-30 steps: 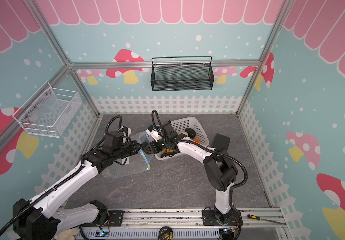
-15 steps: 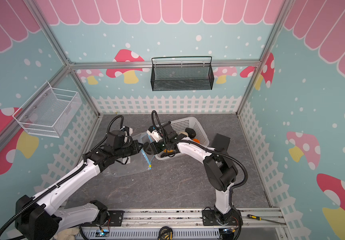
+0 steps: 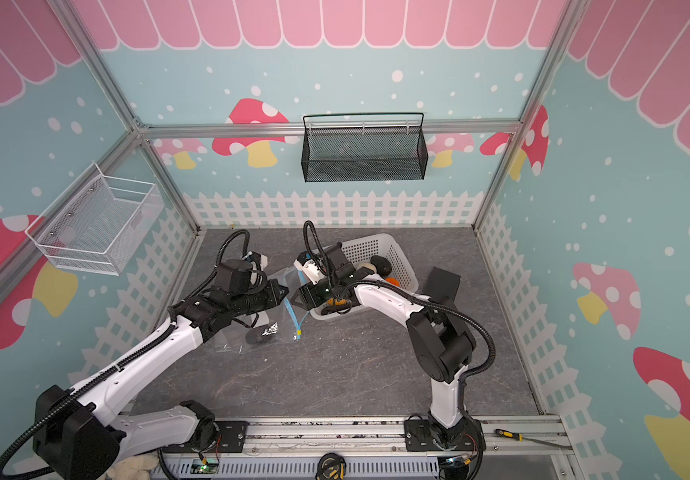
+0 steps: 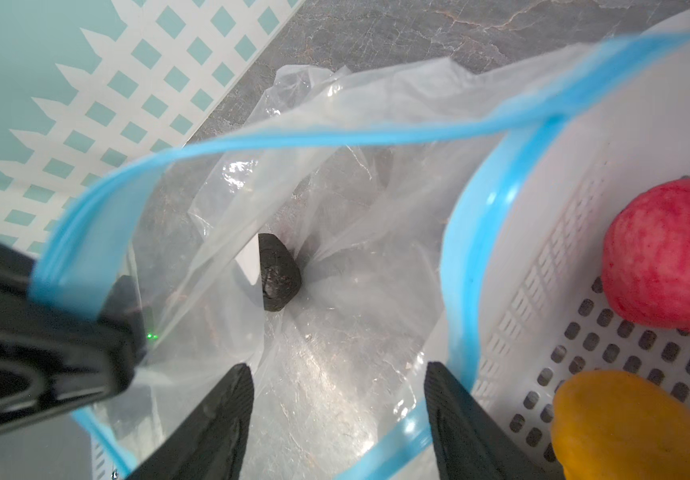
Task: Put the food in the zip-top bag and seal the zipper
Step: 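Move the right gripper back to the basket and grasp the pink dough ball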
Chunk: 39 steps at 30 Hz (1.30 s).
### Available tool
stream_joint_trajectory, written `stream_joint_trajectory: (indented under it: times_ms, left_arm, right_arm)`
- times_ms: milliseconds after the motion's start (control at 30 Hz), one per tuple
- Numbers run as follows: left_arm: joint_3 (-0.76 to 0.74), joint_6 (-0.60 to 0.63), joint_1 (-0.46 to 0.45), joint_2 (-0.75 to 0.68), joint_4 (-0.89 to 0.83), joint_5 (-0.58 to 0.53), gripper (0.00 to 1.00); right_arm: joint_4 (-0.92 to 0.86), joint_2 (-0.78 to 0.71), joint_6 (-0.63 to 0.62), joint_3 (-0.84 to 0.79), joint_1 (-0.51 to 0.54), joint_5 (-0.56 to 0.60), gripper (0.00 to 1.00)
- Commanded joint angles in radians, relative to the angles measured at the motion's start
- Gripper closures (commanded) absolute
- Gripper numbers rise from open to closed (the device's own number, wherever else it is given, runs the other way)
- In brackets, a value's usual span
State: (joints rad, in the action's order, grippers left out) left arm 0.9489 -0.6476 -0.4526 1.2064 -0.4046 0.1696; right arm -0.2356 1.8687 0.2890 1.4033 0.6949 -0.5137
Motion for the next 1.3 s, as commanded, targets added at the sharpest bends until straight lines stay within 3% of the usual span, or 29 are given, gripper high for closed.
stream_joint_trajectory:
  times_ms: [0, 367, 833, 1267]
  left_arm:
    - [0.020, -0.003, 0.005, 0.007, 0.031, 0.001, 1.00]
    - [0.011, 0.006, 0.005, 0.030, 0.041, 0.007, 1.00]
    - [0.033, 0.022, 0.006, 0.027, 0.007, 0.008, 1.00]
    - [0.042, 0.035, 0.006, 0.030, -0.008, 0.010, 1.00]
  right_arm:
    - [0.000, -0.049, -0.010, 0.015, -0.001, 0.011, 0.32]
    - [-0.054, -0.155, -0.123, -0.038, -0.142, 0.149, 0.37]
    - [-0.110, 0.121, -0.166, 0.181, -0.188, 0.171, 0.35]
    - [-0.151, 0.369, -0.185, 0.424, -0.180, 0.161, 0.26]
